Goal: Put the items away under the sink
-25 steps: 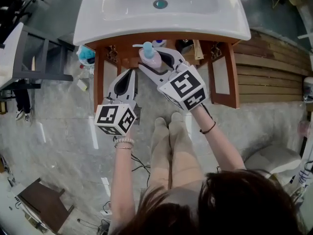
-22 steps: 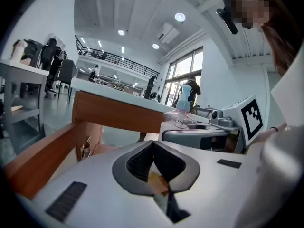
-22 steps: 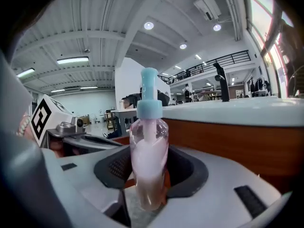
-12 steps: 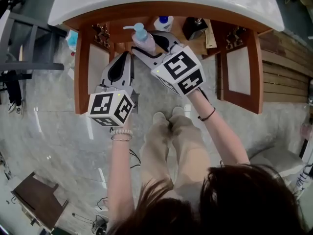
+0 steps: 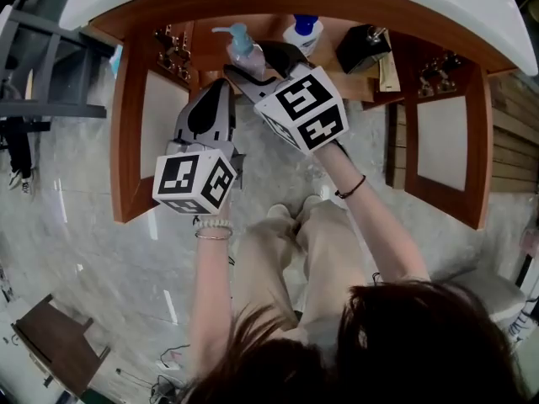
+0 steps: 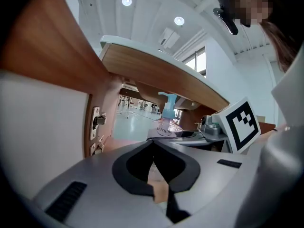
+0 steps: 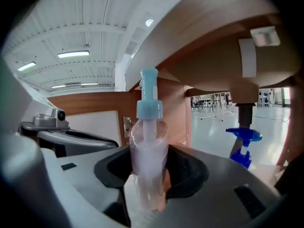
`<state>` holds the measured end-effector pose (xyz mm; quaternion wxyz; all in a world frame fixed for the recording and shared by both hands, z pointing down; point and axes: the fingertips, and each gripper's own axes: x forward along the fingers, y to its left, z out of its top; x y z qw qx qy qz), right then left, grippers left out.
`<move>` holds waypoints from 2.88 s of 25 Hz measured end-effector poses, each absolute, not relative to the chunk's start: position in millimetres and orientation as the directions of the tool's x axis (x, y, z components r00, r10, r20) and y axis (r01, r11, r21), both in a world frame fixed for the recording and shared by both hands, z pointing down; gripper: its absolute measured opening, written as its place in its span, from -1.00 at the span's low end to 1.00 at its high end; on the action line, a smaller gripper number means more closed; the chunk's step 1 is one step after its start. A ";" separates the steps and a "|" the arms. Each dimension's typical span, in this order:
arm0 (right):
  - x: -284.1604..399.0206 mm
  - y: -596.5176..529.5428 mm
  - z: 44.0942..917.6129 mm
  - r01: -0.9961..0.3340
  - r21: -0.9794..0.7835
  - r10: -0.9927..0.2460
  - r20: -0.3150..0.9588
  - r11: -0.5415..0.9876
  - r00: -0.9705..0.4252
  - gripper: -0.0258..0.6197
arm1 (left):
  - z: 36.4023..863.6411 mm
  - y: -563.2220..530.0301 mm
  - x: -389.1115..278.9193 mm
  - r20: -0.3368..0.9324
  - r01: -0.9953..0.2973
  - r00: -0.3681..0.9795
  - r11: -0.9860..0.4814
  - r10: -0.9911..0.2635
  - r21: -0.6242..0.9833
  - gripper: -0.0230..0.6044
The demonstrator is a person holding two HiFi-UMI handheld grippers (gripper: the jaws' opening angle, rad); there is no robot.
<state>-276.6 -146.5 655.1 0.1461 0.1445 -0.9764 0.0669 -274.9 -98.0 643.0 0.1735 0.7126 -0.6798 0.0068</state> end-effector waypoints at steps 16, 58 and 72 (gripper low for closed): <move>-326.1 -179.9 687.3 -0.315 -0.038 -0.297 0.250 0.948 -0.922 -0.28 | 672.3 -124.5 -311.9 0.174 -0.976 -0.010 0.048 -0.985 0.214 -0.93; -307.5 -167.7 655.7 -0.388 -0.094 -0.356 0.246 0.917 -0.901 -0.08 | 644.7 -95.9 -297.9 0.245 -0.957 -0.028 0.097 -0.969 0.273 -0.93; -254.0 -131.3 569.3 -0.416 -0.156 -0.373 0.243 0.896 -0.896 -0.15 | 569.9 -64.7 -259.5 0.288 -0.948 0.010 0.083 -0.958 0.307 -0.93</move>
